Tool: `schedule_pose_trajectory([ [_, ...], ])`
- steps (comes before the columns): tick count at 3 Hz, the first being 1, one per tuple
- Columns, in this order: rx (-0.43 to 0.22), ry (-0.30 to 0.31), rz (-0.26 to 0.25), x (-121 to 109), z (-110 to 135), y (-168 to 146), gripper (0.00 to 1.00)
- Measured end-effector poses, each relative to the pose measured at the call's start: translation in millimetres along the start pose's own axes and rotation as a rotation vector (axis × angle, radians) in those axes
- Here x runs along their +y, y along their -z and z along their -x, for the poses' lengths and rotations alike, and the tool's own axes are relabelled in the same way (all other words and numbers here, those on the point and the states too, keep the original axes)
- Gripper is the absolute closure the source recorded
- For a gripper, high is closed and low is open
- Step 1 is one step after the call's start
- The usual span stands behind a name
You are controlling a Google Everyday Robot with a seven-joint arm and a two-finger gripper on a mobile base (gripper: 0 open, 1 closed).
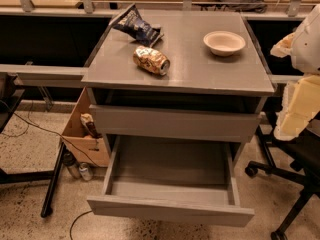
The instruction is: Place orange can into middle drawer
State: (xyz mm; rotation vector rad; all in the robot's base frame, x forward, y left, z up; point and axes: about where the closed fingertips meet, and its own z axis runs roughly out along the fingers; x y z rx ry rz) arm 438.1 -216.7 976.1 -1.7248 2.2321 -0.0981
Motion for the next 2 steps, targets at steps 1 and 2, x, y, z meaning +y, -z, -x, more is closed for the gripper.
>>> schedule_pose_trajectory([
  [1,0.0,0.0,0.0,0,0,0,0.0],
  [2,-0.03,0.068,-0.029,-6,25,11,0.0],
])
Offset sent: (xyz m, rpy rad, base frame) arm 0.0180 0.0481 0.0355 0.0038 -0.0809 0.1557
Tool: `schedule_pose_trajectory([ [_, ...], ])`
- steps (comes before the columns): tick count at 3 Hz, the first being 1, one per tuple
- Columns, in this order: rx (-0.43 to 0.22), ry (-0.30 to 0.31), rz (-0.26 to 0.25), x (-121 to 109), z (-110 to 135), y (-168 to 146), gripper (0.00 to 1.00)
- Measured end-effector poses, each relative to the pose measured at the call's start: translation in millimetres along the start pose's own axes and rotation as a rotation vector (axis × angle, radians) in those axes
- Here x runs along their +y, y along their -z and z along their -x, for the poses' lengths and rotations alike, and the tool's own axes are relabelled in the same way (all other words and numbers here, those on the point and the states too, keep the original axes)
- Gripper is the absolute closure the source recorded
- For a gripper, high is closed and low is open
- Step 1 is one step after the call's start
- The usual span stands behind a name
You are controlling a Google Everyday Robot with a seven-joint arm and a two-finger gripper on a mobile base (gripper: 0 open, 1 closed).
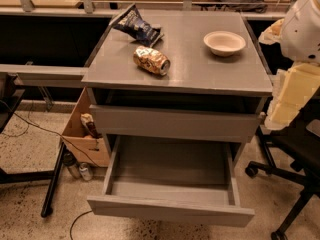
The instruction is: Place orange can into middle drawer
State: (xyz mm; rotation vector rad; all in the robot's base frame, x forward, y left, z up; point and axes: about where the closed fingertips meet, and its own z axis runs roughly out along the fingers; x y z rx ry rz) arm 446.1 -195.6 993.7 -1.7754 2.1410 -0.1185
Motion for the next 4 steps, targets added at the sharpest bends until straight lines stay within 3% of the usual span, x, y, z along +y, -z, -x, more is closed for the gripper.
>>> schedule_pose_trajectory([
  [2,-0.135,0.121,-0.045,-30,79,11,0.0],
  [3,-0.19,0.135,-0.046,-47,109,3,0.0],
  [4,-0.256,0.102,-0.039,-72,156,-18,0.0],
])
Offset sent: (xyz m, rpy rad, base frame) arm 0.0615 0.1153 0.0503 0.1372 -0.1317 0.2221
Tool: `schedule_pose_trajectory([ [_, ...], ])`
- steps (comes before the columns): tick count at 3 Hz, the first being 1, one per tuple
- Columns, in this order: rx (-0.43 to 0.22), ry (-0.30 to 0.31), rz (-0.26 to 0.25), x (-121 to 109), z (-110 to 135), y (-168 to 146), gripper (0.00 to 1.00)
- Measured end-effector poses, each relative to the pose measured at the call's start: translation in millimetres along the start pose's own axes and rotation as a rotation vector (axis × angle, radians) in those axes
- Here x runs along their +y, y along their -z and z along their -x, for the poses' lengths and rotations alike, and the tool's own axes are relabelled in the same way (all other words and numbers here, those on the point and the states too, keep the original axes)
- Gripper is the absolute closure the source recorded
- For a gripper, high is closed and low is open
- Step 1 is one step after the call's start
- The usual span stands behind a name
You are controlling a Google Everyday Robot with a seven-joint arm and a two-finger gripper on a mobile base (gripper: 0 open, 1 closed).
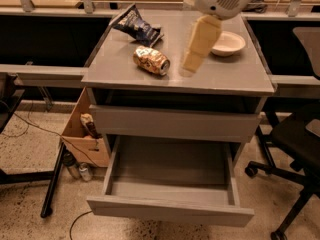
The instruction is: Place orange can into middle drawer
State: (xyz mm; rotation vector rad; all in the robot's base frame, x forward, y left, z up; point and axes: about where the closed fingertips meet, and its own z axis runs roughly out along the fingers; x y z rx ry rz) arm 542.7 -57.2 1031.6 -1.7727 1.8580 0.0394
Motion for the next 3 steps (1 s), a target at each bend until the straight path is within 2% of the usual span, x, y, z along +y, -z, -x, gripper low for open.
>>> schedule_pose_trajectory([
  [2,-0.078,-0.121,-0.02,-32,60,-55,0.0],
  [3,-0.085,-0.226,-0.048,-60,99,-93,0.0],
])
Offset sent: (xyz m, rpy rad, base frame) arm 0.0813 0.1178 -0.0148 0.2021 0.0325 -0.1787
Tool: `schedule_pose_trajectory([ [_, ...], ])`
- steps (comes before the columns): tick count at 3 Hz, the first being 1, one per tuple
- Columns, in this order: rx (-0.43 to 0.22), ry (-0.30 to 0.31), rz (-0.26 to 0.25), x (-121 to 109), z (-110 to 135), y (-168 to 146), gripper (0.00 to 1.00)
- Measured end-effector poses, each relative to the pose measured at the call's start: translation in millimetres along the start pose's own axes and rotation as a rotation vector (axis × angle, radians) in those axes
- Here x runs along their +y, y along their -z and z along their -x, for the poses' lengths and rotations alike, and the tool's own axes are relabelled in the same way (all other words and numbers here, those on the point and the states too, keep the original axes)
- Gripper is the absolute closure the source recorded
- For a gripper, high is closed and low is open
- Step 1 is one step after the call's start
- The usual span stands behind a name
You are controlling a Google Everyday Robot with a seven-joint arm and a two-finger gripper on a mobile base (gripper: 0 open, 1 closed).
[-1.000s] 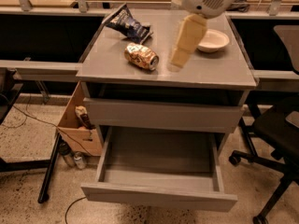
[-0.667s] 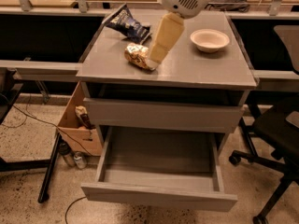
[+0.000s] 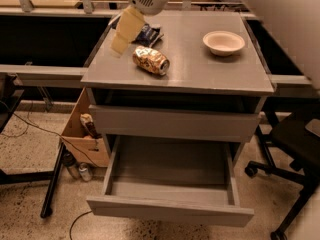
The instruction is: Place orange can into middle drawer
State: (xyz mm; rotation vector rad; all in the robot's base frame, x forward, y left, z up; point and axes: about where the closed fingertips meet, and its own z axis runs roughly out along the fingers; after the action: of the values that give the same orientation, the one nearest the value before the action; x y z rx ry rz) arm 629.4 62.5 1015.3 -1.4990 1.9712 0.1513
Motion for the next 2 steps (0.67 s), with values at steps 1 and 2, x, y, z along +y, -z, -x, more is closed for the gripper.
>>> schedule_pose_trajectory([
  [1,0.006,-0.071,-0.047,-23,25,-24,0.0],
  [2,0.028,-0.121,-0.071,-47,27,-43,0.0],
])
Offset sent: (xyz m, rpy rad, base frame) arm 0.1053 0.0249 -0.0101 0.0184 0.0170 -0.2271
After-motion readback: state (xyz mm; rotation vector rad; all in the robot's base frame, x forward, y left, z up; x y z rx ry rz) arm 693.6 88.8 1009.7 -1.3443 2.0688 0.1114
